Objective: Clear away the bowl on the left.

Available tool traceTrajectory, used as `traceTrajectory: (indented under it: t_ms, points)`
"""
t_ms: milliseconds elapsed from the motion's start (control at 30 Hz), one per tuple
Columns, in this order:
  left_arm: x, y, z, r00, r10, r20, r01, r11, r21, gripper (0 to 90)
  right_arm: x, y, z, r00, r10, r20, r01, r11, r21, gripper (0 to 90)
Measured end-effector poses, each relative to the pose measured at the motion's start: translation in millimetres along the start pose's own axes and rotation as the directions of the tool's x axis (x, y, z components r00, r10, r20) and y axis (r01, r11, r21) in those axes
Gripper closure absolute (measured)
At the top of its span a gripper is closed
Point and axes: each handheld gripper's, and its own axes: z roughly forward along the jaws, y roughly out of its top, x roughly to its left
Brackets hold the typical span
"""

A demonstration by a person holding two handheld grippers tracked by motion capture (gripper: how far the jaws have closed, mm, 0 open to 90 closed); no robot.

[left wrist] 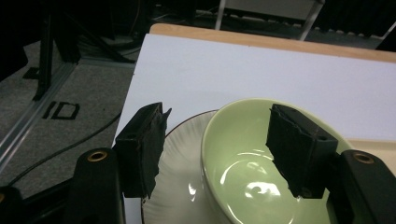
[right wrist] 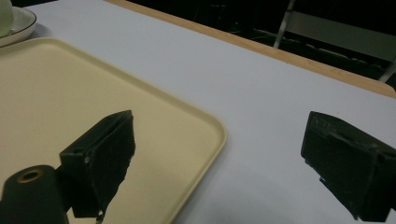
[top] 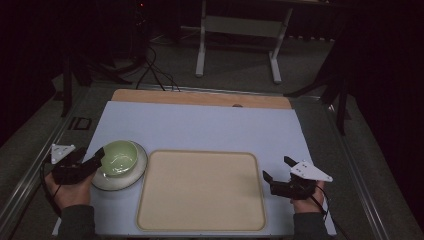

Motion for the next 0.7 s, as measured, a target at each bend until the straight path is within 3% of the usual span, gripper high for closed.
traceTrajectory:
  t_ms: [133,367,433,467,600,700]
  points:
    - [3.2,-2.3,8.8,0.9998,-0.015,-0.012,0.015,0.9996,0.025,37.3,-0.7,0.0,-0.2,1.0,0.001,0.0,-0.001,1.0,-0.003,9.5]
    - [3.9,-5.0,24.0,0.999,0.001,-0.045,0.003,0.9942,0.107,38.2,-1.0,0.2,-0.6,1.0,0.0,0.001,0.0,1.0,-0.008,9.5]
    - [3.9,-5.0,24.0,0.999,0.001,-0.045,0.003,0.9942,0.107,38.4,-1.2,0.3,-0.8,1.0,0.001,0.001,-0.001,1.0,-0.009,9.5]
    - [6.7,-7.7,28.7,0.9983,-0.023,-0.054,0.03,0.9892,0.143,38.8,-1.2,0.5,-1.3,1.0,0.003,0.0,-0.003,1.0,-0.01,9.5]
    - [10.9,-10.2,31.4,0.9963,-0.064,-0.058,0.073,0.9817,0.176,41.9,-1.1,0.7,-1.5,1.0,0.001,0.0,-0.001,1.0,-0.011,9.5]
    - [10.8,-11.5,34.0,0.9963,-0.068,-0.051,0.078,0.9753,0.207,45.1,-1.1,0.8,-1.5,1.0,-0.001,0.0,0.001,1.0,-0.012,9.5]
